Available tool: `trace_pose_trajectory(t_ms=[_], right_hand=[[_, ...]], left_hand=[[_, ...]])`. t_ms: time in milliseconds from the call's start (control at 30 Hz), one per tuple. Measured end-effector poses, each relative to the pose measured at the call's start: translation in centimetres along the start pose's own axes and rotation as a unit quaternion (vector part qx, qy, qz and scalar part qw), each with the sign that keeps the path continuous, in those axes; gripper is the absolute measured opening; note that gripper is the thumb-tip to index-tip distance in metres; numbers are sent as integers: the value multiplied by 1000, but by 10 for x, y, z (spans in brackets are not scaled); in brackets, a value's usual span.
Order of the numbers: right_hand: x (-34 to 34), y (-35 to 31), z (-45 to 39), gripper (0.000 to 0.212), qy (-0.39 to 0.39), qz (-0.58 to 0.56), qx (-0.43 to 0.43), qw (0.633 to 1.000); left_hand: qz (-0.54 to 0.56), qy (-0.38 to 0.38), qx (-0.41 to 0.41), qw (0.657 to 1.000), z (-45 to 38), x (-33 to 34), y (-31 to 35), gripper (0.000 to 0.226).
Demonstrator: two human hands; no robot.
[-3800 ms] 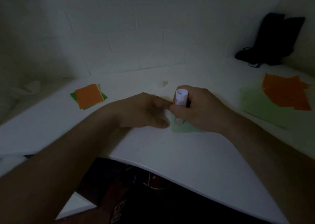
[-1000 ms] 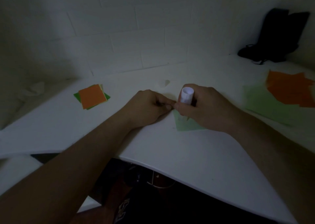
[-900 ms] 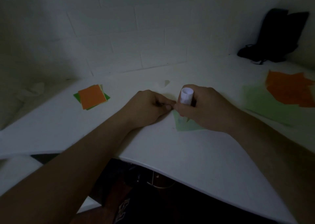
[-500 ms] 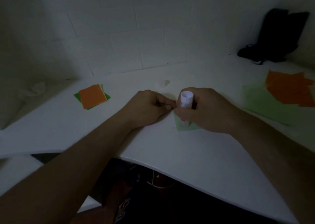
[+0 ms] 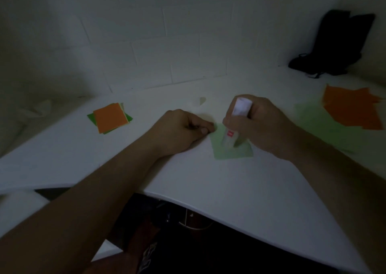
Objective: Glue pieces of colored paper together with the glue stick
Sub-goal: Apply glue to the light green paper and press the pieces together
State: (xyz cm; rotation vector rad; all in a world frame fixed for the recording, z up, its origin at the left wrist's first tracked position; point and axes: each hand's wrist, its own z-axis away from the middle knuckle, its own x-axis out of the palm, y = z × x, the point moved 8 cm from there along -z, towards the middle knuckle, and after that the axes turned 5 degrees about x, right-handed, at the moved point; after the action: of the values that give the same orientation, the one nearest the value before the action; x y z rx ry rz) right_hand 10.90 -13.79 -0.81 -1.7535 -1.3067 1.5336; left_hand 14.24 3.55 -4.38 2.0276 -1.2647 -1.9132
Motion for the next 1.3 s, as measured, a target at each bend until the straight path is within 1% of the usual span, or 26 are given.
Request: trace_pose_trajectory(t_ms=[67,167,300,500,667,833,967,1033,1100,1167,1233,1300], right_hand=[[-6,2,-1,20,25,37,-7,999],[3,3,1,19,2,107,-14,994],[10,2,3,19,-17,139,-3,990],[10,-1,7,16,-46,134,-12,990],[12,-3,8,25,-66,144,-27,987],[11,-1,9,24,-77,117,-13,990],[13,-1,9,26,-90,113,-20,989],[13,2,8,27,-95,75,-7,993],[5,5,4,23,-61,0,17,998],[-9,7,1,20,-2,-31,16,999],[-17,4,1,17,20,21,-13,999],[-11,4,3,15,-1,98,-35,995]], left_hand=[[8,-2,1,1000,-1,1,0,21],[4,-1,9,1000,0,1,1,23],[-4,2,8,1000,0,0,2,23],[-7,2,12,1000,0,0,3,23],[-23,-1,5,1000,0,0,2,23],[-16,-2,4,1000,0,0,2,23],[-6,-2,8,1000,0,0,3,22],[-1,-3,5,1000,1,0,2,22],[-5,-3,9,1000,1,0,2,22],[-6,-2,10,1000,0,0,2,21],[-1,-1,5,1000,0,0,1,21],[-2,0,5,1000,0,-1,1,21]])
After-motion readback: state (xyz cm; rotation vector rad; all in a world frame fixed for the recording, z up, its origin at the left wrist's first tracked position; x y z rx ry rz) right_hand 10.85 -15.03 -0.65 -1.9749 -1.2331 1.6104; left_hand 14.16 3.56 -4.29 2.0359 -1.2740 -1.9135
